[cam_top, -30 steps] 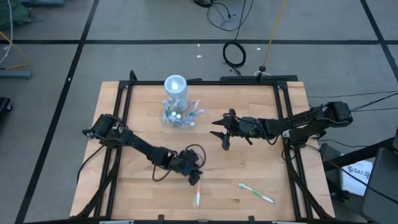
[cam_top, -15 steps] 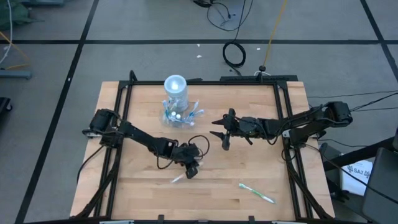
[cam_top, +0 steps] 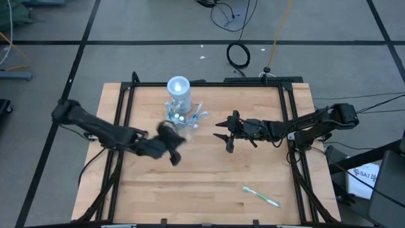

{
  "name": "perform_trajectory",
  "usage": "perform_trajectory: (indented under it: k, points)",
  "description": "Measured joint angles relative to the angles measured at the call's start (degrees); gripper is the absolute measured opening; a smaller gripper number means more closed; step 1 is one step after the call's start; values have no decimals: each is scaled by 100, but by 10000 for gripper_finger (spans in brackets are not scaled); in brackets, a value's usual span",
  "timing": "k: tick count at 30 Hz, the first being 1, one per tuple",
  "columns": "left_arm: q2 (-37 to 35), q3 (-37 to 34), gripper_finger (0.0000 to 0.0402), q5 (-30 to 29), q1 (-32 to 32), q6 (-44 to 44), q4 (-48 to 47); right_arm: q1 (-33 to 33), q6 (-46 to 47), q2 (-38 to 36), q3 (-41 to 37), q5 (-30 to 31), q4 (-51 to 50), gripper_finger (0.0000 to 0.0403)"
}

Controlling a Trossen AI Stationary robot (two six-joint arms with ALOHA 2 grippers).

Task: Pick & Place toothbrushing station
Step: Put the orange toothbrush into the transparent organizer

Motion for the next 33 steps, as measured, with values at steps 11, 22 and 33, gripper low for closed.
perform_trajectory:
  k: [11, 22, 33]
  points:
    - [-968, -48, 19, -5147, -543, -146, -1132, 0, -145, 0, 0, 0, 49, 201]
    - [-1008, -1647, 14, -5714, 292, -1668, -927, 0, -151, 0, 0, 0, 52, 201]
    - [-1005, -1911, 7, -5358, 981, -1635, -560, -2, -328, 0, 0, 2, 189, 201]
